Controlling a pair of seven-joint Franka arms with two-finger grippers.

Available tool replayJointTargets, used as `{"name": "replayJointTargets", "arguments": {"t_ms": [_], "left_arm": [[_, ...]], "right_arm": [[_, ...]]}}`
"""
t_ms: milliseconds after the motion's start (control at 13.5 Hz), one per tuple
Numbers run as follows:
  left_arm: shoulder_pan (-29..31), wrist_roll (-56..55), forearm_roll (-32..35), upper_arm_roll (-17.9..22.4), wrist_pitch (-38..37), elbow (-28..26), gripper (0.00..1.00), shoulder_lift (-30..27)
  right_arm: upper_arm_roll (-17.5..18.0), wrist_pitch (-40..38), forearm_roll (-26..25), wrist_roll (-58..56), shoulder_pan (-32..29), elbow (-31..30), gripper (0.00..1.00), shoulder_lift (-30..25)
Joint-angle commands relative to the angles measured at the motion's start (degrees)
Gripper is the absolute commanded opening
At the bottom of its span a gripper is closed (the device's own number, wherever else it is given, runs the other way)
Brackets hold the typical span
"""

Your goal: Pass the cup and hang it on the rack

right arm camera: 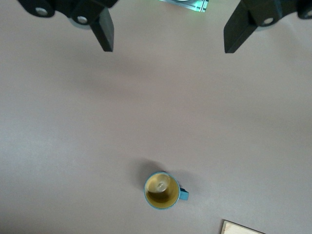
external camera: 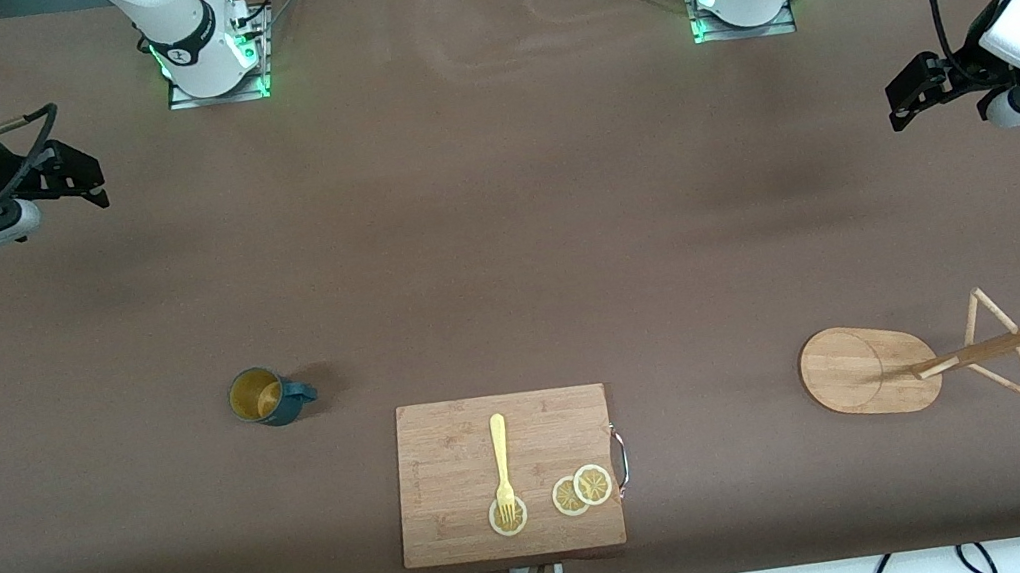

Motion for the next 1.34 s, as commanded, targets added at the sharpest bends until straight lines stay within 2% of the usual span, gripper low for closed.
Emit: {"name": "replayJointTargets", "arguments": {"t_ms": [0, 1262], "left_arm": [[0.35, 1.39, -0.19, -0.02, -0.78, -0.18, 1.0, -0.94], [0.35, 1.39, -0.19, -0.02, -0.78, -0.18, 1.0, -0.94]], "right_arm": [[0.06, -0.43, 0.54, 0.83, 0.33, -0.22, 1.0, -0.47], [-0.03, 0.97, 0.19, 0.83, 0.24, -0.83, 1.0, 0.23]]}}
